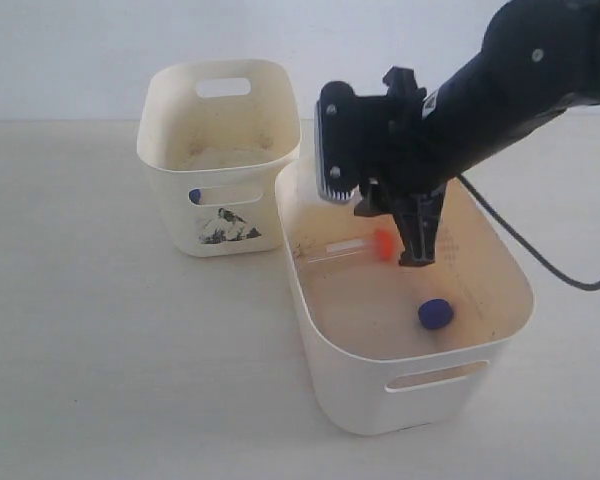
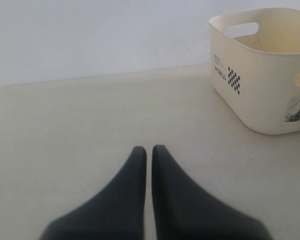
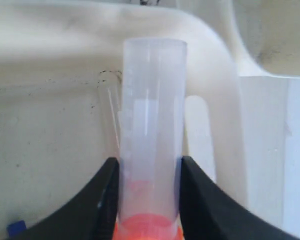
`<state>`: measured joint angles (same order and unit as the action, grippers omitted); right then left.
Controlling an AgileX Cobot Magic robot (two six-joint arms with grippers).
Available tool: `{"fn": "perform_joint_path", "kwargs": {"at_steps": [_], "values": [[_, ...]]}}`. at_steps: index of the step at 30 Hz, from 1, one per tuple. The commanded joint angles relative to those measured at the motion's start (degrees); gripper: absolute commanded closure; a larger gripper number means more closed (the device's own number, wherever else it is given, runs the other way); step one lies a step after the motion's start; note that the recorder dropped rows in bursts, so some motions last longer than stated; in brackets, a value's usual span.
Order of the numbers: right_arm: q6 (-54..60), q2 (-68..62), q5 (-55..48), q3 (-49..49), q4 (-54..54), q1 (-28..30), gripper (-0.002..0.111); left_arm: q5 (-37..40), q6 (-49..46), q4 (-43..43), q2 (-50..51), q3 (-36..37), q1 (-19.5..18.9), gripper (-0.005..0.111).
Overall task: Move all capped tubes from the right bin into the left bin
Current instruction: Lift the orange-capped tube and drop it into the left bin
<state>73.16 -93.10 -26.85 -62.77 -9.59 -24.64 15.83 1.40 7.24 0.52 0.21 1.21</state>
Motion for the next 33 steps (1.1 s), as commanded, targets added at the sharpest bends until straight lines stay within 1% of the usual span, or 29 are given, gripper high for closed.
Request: {"fn": "perform_joint_path", "kwargs": {"at_steps": [1,3,5,7,10,12,14,22,26,30,33], "values": [[-7.20,5.24,-0.18,-0.02,0.41,0.14,0.108,-0.85,0.66,-0.38,-0.11,-0.21,-0.06,0.102],[-9.35,6.79,1.68,-0.14,-0.06,0.14,0.108,-0.85,0.66,-0.38,-0.11,-0.21,-0.06,0.102],[-11.09,7.35,4.30,-0.70,-2.92,0.14,0.108,-0.85,0.66,-0.38,-0.11,-0.21,-0.06,0.102],[-13.72,7.13,7.98,-1.96,-10.84,0.14,0.108,-0.85,0.66,-0.38,-0.11,-0.21,-0.06,0.102],[-13.72,5.55,15.21,-3.57,-24.70,0.03,0.108,-0.85,0.66,-0.38,-0.11,-0.21,-0.06,0.102],[-13.72,3.71,17.94,-5.48,-34.72,0.03,0.108,-0.85,0.66,-0.38,-0.11,-0.21,-0.06,0.102],[-13.72,1.45,18.75,-7.87,-39.60,0.03,0.108,-0.85,0.66,-0.38,-0.11,-0.21,-0.06,0.102],[-16.18,-10.12,18.86,-19.45,-45.51,0.03,0.108,-0.85,0.66,-0.38,-0.11,-0.21,-0.06,0.102],[-17.88,-14.66,18.87,-23.82,-45.88,-0.77,0.108,-0.85,0.66,-0.38,-0.11,-0.21,-0.06,0.102],[-18.29,-18.50,19.79,-27.48,-45.88,-3.13,0.108,-0.85,0.66,-0.38,-0.11,-0.21,-0.06,0.102],[-18.18,-20.75,22.56,-28.58,-45.88,-4.77,0.108,-0.85,0.66,-0.38,-0.11,-0.21,-0.06,0.102]]}}
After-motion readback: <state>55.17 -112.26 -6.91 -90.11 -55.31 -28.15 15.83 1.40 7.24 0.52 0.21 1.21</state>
